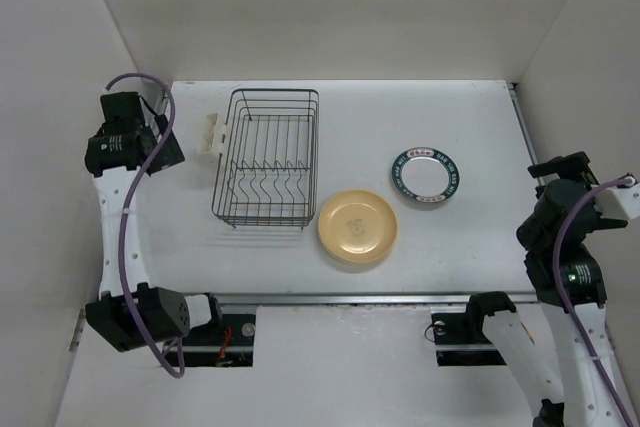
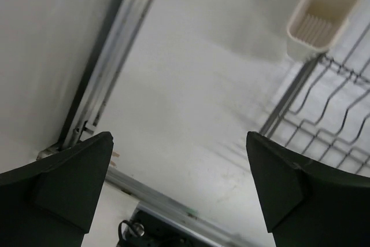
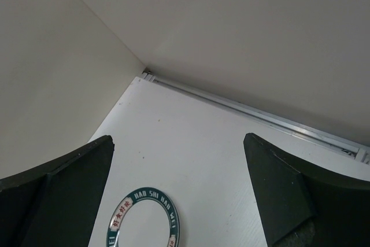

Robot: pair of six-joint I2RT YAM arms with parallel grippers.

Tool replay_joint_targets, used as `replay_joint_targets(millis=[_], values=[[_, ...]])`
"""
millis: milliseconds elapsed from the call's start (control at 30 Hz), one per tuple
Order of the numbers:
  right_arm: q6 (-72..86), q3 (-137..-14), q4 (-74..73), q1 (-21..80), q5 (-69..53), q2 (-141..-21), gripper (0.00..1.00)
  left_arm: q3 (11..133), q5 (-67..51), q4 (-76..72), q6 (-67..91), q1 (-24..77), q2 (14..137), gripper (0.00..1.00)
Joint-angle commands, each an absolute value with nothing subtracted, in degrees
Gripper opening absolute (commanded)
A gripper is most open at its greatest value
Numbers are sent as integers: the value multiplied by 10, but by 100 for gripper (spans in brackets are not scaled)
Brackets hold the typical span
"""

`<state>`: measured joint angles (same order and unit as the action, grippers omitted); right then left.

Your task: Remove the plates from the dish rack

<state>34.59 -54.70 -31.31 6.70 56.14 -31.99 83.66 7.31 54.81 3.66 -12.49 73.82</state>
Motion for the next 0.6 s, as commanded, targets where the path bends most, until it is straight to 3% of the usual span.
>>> replay_joint_targets(millis=[0, 567], values=[[324, -553, -309, 65, 592, -305, 100, 843, 206, 496, 105, -133, 730, 100], [304, -548, -287, 65, 567, -300, 100, 785, 139, 483, 76, -133, 714, 100]])
